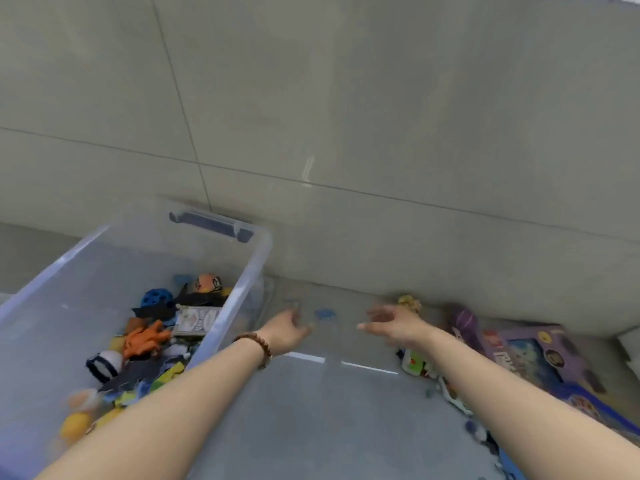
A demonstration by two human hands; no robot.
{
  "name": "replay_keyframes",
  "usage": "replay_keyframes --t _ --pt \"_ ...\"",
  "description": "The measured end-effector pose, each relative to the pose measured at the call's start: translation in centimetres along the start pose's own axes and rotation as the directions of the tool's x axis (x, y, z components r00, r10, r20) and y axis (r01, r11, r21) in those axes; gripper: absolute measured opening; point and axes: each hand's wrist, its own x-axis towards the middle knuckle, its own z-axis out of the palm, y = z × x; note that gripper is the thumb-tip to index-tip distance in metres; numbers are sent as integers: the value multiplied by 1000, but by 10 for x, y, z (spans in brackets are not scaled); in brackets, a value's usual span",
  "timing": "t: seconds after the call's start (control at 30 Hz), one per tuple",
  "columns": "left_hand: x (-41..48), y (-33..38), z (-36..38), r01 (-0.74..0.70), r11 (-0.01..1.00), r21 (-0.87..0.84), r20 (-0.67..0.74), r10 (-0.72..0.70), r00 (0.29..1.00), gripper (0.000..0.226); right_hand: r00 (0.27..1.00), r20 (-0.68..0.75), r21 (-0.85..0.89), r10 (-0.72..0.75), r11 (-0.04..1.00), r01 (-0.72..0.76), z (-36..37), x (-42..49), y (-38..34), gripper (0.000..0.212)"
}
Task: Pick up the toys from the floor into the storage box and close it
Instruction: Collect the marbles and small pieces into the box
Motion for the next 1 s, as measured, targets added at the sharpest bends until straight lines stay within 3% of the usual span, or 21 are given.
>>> replay_keyframes --t 0.23,0.37,0.57,0.73,0.83,1.0 --pt "106 -61 35 138 975 172 -151 -113 982 68 998 -55 -13 -18 1000 17 38 106 40 53" --pt "144 -74 50 149 972 180 -268 -97 959 62 997 -76 31 -29 999 31 66 148 54 58" --pt "163 -76 58 220 949 227 -461 -95 883 56 977 -201 -103 -68 994 47 99 171 61 53" --pt "173 -78 60 189 965 185 -448 -88 890 38 956 -243 -254 -167 962 103 110 177 61 34" --pt "171 -81 61 150 985 84 -409 -104 907 37 943 -293 -120 -156 985 125 112 174 67 36" --pt "157 -82 61 105 994 26 -358 -89 929 53 969 -238 182 -66 977 111 98 162 79 26"
